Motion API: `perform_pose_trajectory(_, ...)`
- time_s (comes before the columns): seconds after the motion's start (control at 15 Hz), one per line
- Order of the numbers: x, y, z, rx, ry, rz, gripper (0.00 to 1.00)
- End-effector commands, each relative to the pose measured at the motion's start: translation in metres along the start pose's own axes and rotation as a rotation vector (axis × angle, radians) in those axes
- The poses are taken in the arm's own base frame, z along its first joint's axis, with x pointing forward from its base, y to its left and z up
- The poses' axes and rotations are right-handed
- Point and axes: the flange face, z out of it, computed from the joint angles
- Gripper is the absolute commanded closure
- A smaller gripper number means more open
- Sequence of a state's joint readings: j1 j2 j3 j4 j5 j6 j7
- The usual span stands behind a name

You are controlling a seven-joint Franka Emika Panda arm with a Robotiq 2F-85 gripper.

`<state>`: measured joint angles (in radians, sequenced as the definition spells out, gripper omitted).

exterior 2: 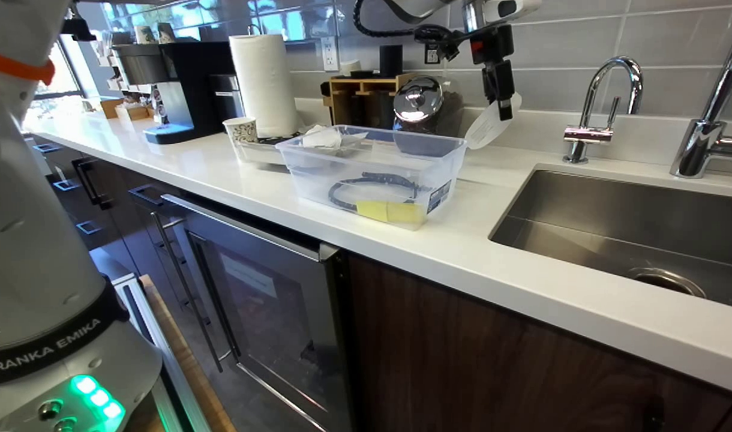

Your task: Pick up the white oval shaped paper from the tote and place it on the counter

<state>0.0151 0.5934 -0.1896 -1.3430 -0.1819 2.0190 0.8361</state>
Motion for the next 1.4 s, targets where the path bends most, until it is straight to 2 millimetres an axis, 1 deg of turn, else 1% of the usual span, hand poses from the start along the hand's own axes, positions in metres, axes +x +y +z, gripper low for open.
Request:
perform_pose_trajectory(0.0,-0.002,0.013,-0.012,0.015,0.014,-0.071,0.00)
perform_pose_trajectory(0.13,0.000,0.017,-0.015,0.028,0.001,-0.099,0.00)
perform_pose_trajectory(0.2,-0.002,0.021,-0.020,0.094,-0.085,-0.144,0.00)
perform_pose_trajectory(0.27,0.000,0.021,-0.017,0.094,-0.060,-0.133,0.01)
perform_pose_trajectory(0.33,0.009,0.018,-0.011,0.053,0.106,-0.098,0.00)
perform_pose_trajectory(0.4,0.006,0.027,-0.021,0.152,-0.092,-0.159,0.00)
perform_pose_trajectory(0.47,0.011,0.024,-0.010,0.082,0.072,-0.122,0.00)
perform_pose_trajectory(0.53,0.007,0.027,-0.013,0.160,-0.077,-0.183,0.00)
perform_pose_trajectory(0.6,0.008,0.029,-0.008,0.116,-0.050,-0.182,0.00)
perform_pose_trajectory(0.67,0.006,0.029,-0.004,0.135,-0.064,-0.196,0.00)
perform_pose_trajectory(0.73,0.006,0.029,-0.004,0.108,-0.034,-0.191,0.00)
perform_pose_trajectory(0.8,0.000,0.030,-0.007,0.183,-0.136,-0.251,0.00)
perform_pose_trajectory(0.87,0.000,0.029,-0.002,0.132,-0.091,-0.226,0.00)
perform_pose_trajectory(0.93,-0.005,0.030,-0.007,0.202,-0.177,-0.288,0.00)
perform_pose_trajectory(1.0,-0.006,0.029,0.000,0.140,-0.144,-0.277,0.00)
perform_pose_trajectory(1.07,-0.010,0.030,-0.005,0.217,-0.222,-0.330,0.00)
perform_pose_trajectory(1.13,-0.012,0.030,0.000,0.166,-0.216,-0.326,0.00)
perform_pose_trajectory(1.2,-0.016,0.031,-0.002,0.218,-0.287,-0.371,0.00)
perform_pose_trajectory(1.27,-0.019,0.033,-0.002,0.216,-0.322,-0.393,0.00)
perform_pose_trajectory(1.33,-0.014,0.031,0.006,0.145,-0.217,-0.333,0.00)
